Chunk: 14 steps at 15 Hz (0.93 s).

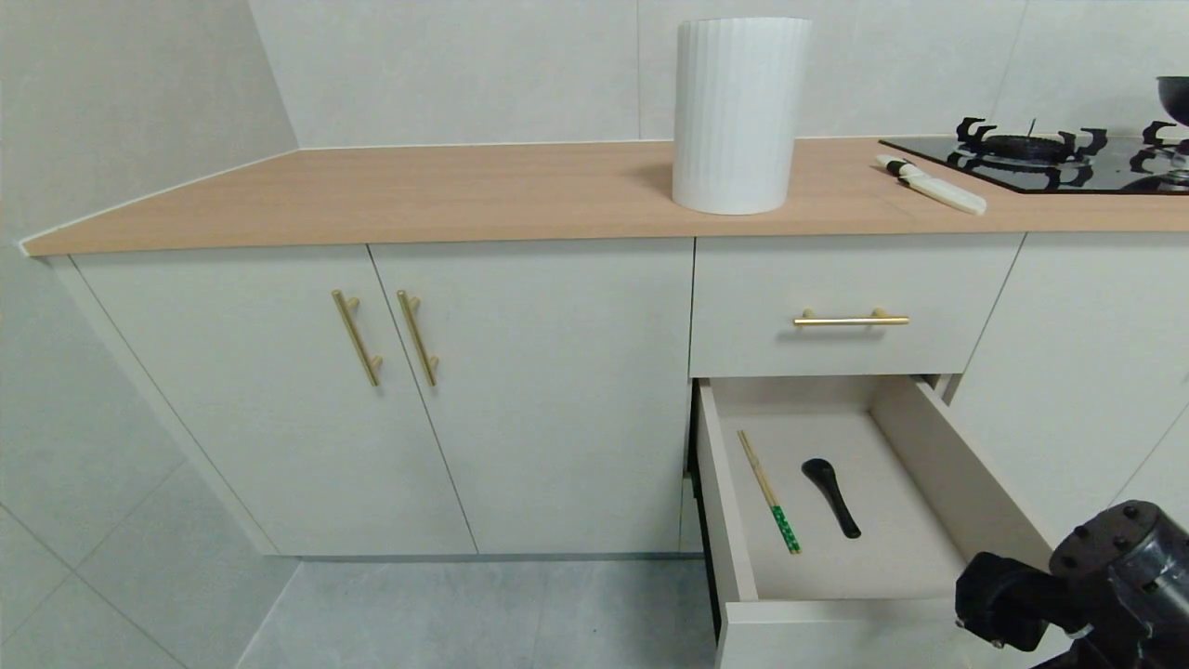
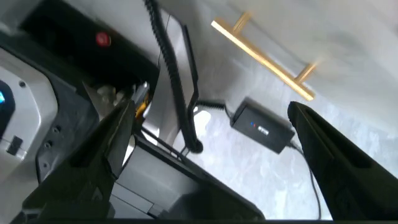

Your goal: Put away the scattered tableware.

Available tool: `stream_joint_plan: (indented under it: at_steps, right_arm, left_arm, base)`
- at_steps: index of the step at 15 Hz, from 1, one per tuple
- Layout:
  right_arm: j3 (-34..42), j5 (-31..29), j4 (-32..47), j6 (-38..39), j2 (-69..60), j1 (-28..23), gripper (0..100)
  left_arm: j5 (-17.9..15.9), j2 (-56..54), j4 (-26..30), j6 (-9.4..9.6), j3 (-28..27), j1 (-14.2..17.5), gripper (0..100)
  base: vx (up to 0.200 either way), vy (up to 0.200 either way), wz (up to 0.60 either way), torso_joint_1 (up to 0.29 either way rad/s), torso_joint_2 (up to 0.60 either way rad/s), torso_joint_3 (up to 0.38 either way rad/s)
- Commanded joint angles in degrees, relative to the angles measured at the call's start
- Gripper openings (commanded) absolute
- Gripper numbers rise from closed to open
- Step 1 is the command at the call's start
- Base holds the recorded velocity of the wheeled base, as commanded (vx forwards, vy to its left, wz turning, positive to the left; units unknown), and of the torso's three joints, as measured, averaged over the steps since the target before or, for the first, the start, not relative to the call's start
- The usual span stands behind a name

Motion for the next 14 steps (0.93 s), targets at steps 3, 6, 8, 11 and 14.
stream_joint_plan:
  at_steps: [3,6,8,11,14]
  right_arm:
    - [-0.20,-0.17,-0.58,0.63,5.38,0.06,100]
    - [-0.73,-1.40,-2.25,1.77,7.93,-1.78,100]
    - [-0.90,-4.74,-5.68,4.50,11.09,-2.93,100]
    - [-2.92,-7.46,-7.88,10.91,15.31,-3.28,100]
    - [-4.86,-8.25,-7.97,12.32,16.71,-5.83,100]
  left_arm:
    - [-0.02,0.09,-0.01,0.02,0.00,0.01,100]
    - [-0.02,0.09,-0.01,0.02,0.00,0.01,100]
    - [-0.02,0.09,-0.01,0.02,0.00,0.01,100]
    - [-0.02,0.09,-0.01,0.02,0.00,0.01,100]
    - [-0.02,0.09,-0.01,0.02,0.00,0.01,100]
  base:
    - [0.000,0.000,0.00,0.000,0.00,0.000]
    - [0.000,0.000,0.00,0.000,0.00,0.000]
    - [0.000,0.000,0.00,0.000,0.00,0.000]
    - [0.000,0.000,0.00,0.000,0.00,0.000]
    - [0.000,0.000,0.00,0.000,0.00,0.000]
